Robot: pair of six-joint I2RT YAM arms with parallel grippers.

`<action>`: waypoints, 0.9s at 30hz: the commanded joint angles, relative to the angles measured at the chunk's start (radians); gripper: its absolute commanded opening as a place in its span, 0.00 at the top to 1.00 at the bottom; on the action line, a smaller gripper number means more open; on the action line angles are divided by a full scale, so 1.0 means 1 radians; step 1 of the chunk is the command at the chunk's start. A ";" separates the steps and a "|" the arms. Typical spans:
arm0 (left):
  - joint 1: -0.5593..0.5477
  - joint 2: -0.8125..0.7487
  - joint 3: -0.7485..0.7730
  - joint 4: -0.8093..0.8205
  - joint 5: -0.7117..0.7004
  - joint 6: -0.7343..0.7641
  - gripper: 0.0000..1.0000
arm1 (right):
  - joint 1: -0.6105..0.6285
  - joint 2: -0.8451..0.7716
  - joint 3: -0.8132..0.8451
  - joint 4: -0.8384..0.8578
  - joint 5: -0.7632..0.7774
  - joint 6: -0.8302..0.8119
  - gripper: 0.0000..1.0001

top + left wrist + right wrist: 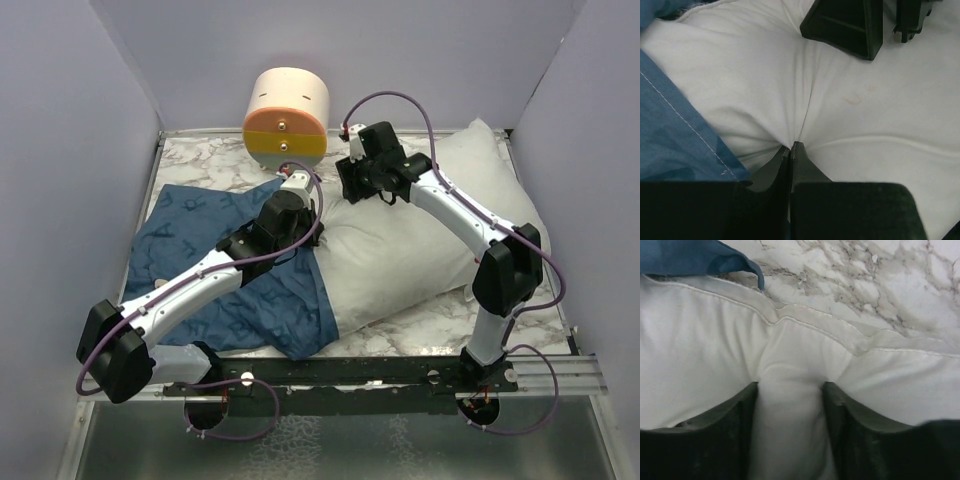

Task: Put the pillow into the pillowcase
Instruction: Stuff the pillow into the pillowcase.

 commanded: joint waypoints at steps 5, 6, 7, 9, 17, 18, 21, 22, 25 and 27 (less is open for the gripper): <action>-0.016 0.028 0.087 -0.012 -0.020 0.083 1.00 | 0.001 -0.079 -0.040 -0.057 0.019 -0.002 0.99; -0.015 0.039 0.120 -0.009 -0.031 0.104 1.00 | 0.000 -0.104 -0.035 -0.022 0.001 0.007 0.99; -0.014 0.049 0.153 -0.004 -0.044 0.127 1.00 | -0.003 -0.130 -0.026 0.015 -0.021 0.016 0.99; -0.010 0.074 0.226 0.009 -0.063 0.172 1.00 | -0.005 -0.177 0.005 0.078 -0.051 0.039 0.99; 0.007 0.149 0.484 0.090 -0.083 0.330 1.00 | -0.012 -0.406 -0.026 0.397 -0.082 0.102 0.99; 0.008 0.147 0.487 0.110 -0.082 0.348 1.00 | -0.011 -0.446 -0.068 0.446 -0.082 0.106 0.99; 0.008 0.136 0.432 0.156 -0.073 0.395 1.00 | -0.011 -0.591 -0.267 0.595 -0.099 0.111 0.99; 0.008 0.127 0.402 0.166 -0.067 0.400 1.00 | -0.011 -0.628 -0.347 0.620 -0.103 0.121 0.99; 0.010 0.090 0.238 0.196 -0.052 0.385 1.00 | -0.011 -0.718 -0.550 0.628 -0.127 0.156 0.99; 0.010 0.059 0.133 0.215 -0.046 0.353 1.00 | -0.010 -0.769 -0.688 0.636 -0.147 0.195 0.99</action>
